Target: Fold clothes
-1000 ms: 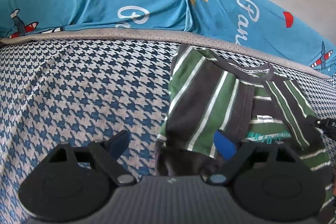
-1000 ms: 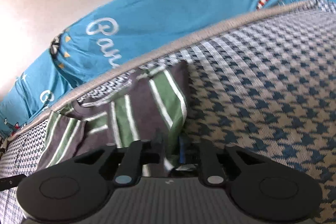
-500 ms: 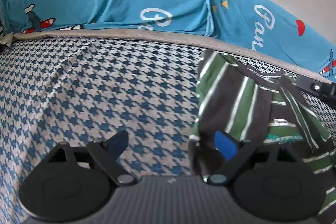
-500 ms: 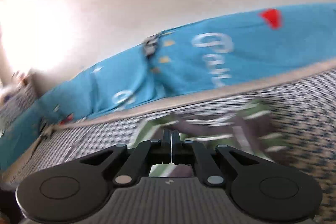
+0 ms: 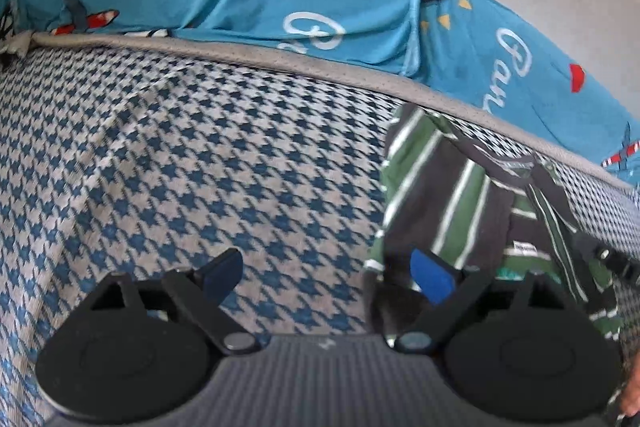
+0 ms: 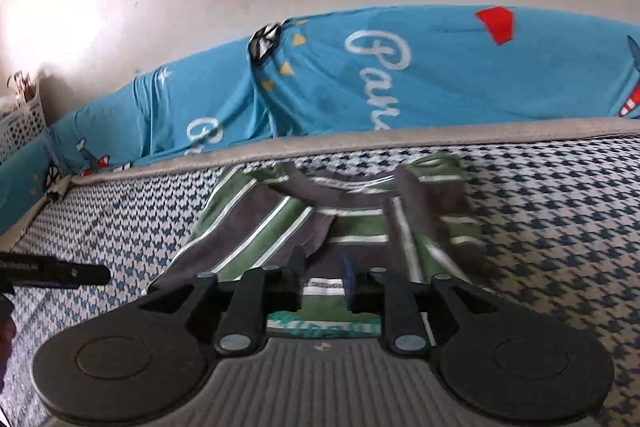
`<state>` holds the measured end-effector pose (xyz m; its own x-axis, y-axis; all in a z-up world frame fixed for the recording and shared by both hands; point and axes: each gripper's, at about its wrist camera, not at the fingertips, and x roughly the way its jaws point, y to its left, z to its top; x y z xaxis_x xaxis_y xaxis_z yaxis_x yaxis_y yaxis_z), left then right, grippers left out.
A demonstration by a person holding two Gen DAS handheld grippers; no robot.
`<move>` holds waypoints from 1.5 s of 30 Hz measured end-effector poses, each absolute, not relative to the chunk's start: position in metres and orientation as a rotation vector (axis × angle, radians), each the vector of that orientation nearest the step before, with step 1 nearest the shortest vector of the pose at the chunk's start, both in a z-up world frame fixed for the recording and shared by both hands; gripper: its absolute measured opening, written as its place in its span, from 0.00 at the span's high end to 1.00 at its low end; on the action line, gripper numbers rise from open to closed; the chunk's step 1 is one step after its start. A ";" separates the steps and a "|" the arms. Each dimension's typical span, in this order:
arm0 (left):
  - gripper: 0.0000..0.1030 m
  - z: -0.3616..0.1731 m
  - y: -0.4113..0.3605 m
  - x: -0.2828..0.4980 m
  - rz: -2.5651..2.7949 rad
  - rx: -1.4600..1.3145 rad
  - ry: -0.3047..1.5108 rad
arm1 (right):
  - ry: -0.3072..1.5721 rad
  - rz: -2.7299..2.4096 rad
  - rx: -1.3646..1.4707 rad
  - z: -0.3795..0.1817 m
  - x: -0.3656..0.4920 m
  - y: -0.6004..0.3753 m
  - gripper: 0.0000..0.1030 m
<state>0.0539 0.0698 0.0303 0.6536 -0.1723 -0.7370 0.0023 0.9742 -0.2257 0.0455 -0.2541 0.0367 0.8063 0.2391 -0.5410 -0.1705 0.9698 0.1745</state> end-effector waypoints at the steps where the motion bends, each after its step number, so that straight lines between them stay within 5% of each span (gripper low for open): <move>1: 0.11 0.032 0.065 0.052 -0.106 -0.198 0.852 | 0.587 0.219 0.124 0.042 0.042 -0.259 0.77; 10: 0.05 0.050 0.030 0.035 -0.178 -0.159 0.820 | 0.527 0.116 0.238 0.084 0.003 -0.311 0.69; 25: 0.05 0.048 0.025 0.033 -0.181 -0.218 0.855 | 0.674 0.055 0.286 0.057 0.001 -0.345 0.60; 45: 0.05 0.039 0.034 0.042 -0.168 -0.260 0.906 | 0.653 0.042 -0.248 0.022 0.048 -0.267 0.57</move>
<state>0.0416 0.0345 0.0388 0.6070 -0.2524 -0.7536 0.0344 0.9557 -0.2924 0.0484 -0.2670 0.0222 0.7943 -0.0395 -0.6062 -0.1160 0.9696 -0.2152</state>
